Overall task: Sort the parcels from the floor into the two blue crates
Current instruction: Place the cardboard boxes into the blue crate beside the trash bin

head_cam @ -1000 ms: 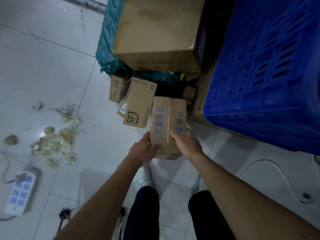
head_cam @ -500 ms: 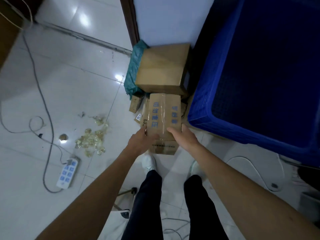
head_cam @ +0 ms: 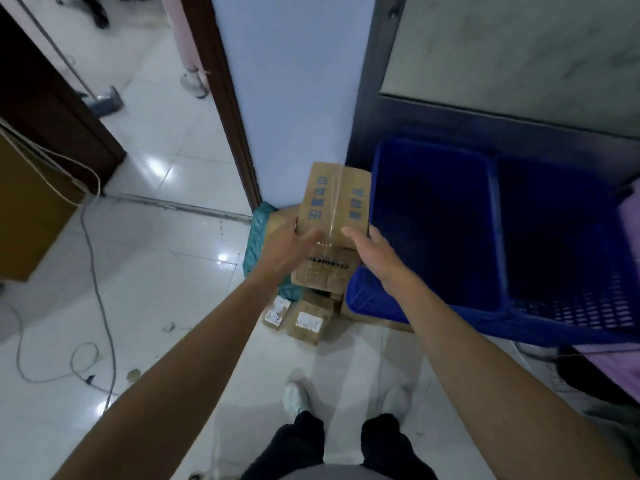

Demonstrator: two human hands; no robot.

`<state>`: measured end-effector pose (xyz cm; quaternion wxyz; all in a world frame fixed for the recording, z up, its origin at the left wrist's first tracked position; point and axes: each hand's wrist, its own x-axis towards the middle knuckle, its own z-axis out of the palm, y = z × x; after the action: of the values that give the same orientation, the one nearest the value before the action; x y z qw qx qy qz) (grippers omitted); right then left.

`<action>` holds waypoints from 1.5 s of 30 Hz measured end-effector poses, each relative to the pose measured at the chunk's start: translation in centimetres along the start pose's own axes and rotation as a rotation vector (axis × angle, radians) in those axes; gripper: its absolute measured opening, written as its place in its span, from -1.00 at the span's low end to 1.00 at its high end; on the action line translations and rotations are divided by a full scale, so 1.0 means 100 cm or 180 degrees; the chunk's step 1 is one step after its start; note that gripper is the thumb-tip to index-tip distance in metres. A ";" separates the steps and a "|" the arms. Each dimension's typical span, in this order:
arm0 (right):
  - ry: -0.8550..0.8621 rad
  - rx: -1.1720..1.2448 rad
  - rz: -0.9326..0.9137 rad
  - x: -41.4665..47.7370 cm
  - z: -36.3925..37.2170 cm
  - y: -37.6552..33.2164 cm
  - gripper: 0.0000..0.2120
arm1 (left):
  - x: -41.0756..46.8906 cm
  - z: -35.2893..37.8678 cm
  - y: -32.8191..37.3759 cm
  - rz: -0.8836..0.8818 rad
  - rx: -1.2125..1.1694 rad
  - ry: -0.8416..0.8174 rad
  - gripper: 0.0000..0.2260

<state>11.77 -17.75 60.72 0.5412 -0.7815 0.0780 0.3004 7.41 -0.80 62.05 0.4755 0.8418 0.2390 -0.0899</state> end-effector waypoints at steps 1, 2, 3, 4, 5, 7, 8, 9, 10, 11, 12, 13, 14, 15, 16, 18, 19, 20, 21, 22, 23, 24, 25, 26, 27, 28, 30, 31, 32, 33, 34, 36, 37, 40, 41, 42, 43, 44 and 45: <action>0.0086 0.0035 -0.0066 -0.005 -0.011 -0.007 -0.39 | 0.000 0.000 0.015 0.0129 0.0007 0.0001 -0.70; 0.0174 0.0079 -0.0126 -0.009 -0.023 -0.012 -0.40 | 0.003 0.003 0.030 0.0252 0.0021 -0.0012 -0.68; 0.0269 0.0125 -0.0178 -0.012 -0.036 -0.016 -0.40 | 0.004 0.006 0.046 0.0368 0.0050 -0.0036 -0.63; 0.0360 0.0173 -0.0213 -0.016 -0.049 -0.019 -0.38 | 0.005 0.011 0.061 0.0466 0.0101 -0.0061 -0.59; 0.0448 0.0228 -0.0246 -0.019 -0.062 -0.022 -0.37 | 0.005 0.016 0.075 0.0556 0.0147 -0.0095 -0.57; 0.0628 0.0361 -0.0314 -0.026 -0.092 -0.022 -0.37 | 0.005 0.033 0.104 0.0715 0.0242 -0.0183 -0.57; 0.0705 0.0418 -0.0354 -0.030 -0.107 -0.021 -0.37 | 0.004 0.043 0.117 0.0781 0.0281 -0.0236 -0.57; 0.0775 0.0458 -0.0408 -0.035 -0.123 -0.018 -0.39 | 0.002 0.054 0.130 0.0846 0.0315 -0.0287 -0.56; 0.0839 0.0504 -0.0454 -0.040 -0.139 -0.015 -0.40 | 0.000 0.066 0.142 0.0895 0.0329 -0.0333 -0.56; 0.0894 0.0560 -0.0494 -0.044 -0.155 -0.011 -0.42 | -0.003 0.078 0.154 0.0947 0.0308 -0.0381 -0.55; 0.0949 0.0612 -0.0520 -0.048 -0.171 -0.007 -0.43 | -0.005 0.092 0.164 0.0990 0.0273 -0.0437 -0.56; 0.1017 0.0651 -0.0530 -0.050 -0.188 -0.003 -0.45 | -0.008 0.105 0.176 0.1034 0.0260 -0.0503 -0.56; 0.1087 0.0681 -0.0527 -0.052 -0.204 0.002 -0.46 | -0.010 0.118 0.186 0.1055 0.0268 -0.0564 -0.56; 0.1169 0.0680 -0.0516 -0.054 -0.220 0.007 -0.48 | -0.013 0.132 0.197 0.1083 0.0276 -0.0629 -0.54; 0.1244 0.0691 -0.0519 -0.057 -0.238 0.012 -0.49 | -0.017 0.147 0.208 0.1099 0.0281 -0.0693 -0.52; 0.1334 0.0751 -0.0524 -0.061 -0.269 0.021 -0.44 | -0.023 0.172 0.228 0.1078 0.0225 -0.0805 -0.49; 0.1363 0.0756 -0.0538 -0.064 -0.285 0.027 -0.41 | -0.026 0.186 0.238 0.1070 0.0173 -0.0838 -0.46; 0.1399 0.0741 -0.0550 -0.067 -0.302 0.032 -0.41 | -0.030 0.200 0.248 0.1052 0.0133 -0.0864 -0.44; 0.1431 0.0729 -0.0568 -0.069 -0.318 0.039 -0.41 | -0.033 0.214 0.258 0.1060 0.0098 -0.0877 -0.41; 0.1461 0.0730 -0.0598 -0.072 -0.333 0.044 -0.40 | -0.035 0.228 0.266 0.1034 0.0049 -0.0897 -0.39; 0.1488 0.0722 -0.0607 -0.074 -0.348 0.049 -0.39 | -0.036 0.241 0.274 0.1019 -0.0057 -0.0926 -0.37; 0.1526 0.0697 -0.0635 -0.075 -0.362 0.053 -0.38 | -0.037 0.254 0.282 0.0940 -0.0192 -0.0942 -0.37; 0.1578 0.0645 -0.0645 -0.078 -0.374 0.057 -0.37 | -0.038 0.267 0.290 0.0850 -0.0351 -0.0976 -0.42; 0.1638 0.0599 -0.0667 -0.079 -0.385 0.060 -0.32 | -0.041 0.278 0.299 0.0760 -0.0530 -0.1015 -0.52; 0.1709 0.0549 -0.0643 -0.079 -0.396 0.063 -0.22 | -0.043 0.288 0.308 0.0666 -0.0706 -0.1040 -0.64; 0.1804 0.0451 -0.0598 -0.080 -0.405 0.065 -0.10 | -0.045 0.298 0.316 0.0552 -0.0830 -0.1055 -0.71; 0.2010 0.0097 -0.0634 -0.083 -0.418 0.067 0.02 | -0.047 0.314 0.330 0.0348 -0.0985 -0.1022 -0.76; 0.2118 -0.0111 -0.0720 -0.085 -0.422 0.068 0.07 | -0.049 0.321 0.336 0.0296 -0.1038 -0.0998 -0.77; 0.2220 -0.0297 -0.0840 -0.086 -0.424 0.069 0.13 | -0.049 0.327 0.342 0.0264 -0.1070 -0.0977 -0.77; 0.2327 -0.0473 -0.0964 -0.087 -0.426 0.070 0.19 | -0.048 0.332 0.346 0.0235 -0.1118 -0.0959 -0.77; 0.2415 -0.0659 -0.1095 -0.086 -0.427 0.071 0.25 | -0.047 0.337 0.350 0.0201 -0.1127 -0.0940 -0.77; 0.2556 -0.0970 -0.1213 -0.083 -0.429 0.074 0.31 | -0.041 0.346 0.359 0.0155 -0.1137 -0.0892 -0.78; 0.2642 -0.1112 -0.1219 -0.080 -0.429 0.075 0.32 | -0.037 0.351 0.363 0.0131 -0.1153 -0.0872 -0.78; 0.2948 -0.1453 -0.1153 -0.066 -0.435 0.074 0.31 | -0.023 0.365 0.370 0.0058 -0.1125 -0.0837 -0.76; 0.2999 -0.1539 -0.1110 -0.062 -0.439 0.071 0.32 | -0.018 0.370 0.371 0.0034 -0.1099 -0.0809 -0.74; 0.3022 -0.1637 -0.1061 -0.057 -0.444 0.069 0.32 | -0.012 0.375 0.373 0.0007 -0.1055 -0.0779 -0.71; 0.3029 -0.1758 -0.0991 -0.053 -0.450 0.066 0.34 | -0.006 0.381 0.373 -0.0004 -0.1026 -0.0742 -0.69; 0.3042 -0.1899 -0.0914 -0.048 -0.456 0.063 0.36 | 0.001 0.386 0.375 -0.0009 -0.1010 -0.0737 -0.66; 0.3062 -0.2051 -0.0840 -0.043 -0.463 0.060 0.38 | 0.008 0.390 0.378 -0.0013 -0.1015 -0.0767 -0.63</action>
<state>23.49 -62.35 69.14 0.2134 -0.9579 0.1216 -0.1488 29.49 -49.87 69.65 0.6278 0.7385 0.1933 -0.1519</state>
